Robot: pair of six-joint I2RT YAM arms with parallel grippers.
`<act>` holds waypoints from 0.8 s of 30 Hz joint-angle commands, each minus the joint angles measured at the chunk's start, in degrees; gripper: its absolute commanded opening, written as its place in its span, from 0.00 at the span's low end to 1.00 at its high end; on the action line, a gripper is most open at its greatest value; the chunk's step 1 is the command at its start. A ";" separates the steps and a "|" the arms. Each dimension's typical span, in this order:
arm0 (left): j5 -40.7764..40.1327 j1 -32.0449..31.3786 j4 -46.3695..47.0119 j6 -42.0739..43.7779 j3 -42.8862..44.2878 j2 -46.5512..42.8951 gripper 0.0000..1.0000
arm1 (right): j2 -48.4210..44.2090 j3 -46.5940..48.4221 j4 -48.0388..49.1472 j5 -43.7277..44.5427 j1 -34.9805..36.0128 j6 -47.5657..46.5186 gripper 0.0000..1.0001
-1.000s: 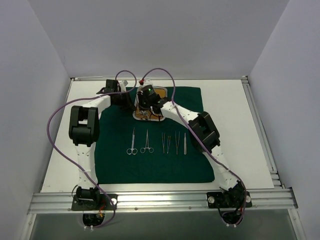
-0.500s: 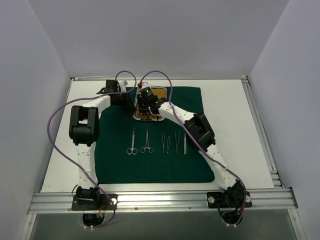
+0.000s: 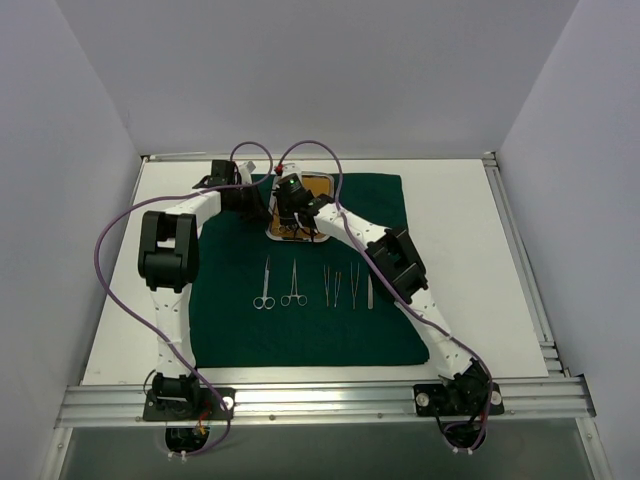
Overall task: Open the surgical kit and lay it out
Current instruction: Pick up the medical item from the container.
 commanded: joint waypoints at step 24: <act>0.52 0.67 3.05 -1.93 1.49 0.17 0.02 | -17.10 -17.09 16.71 3.10 0.25 8.74 0.00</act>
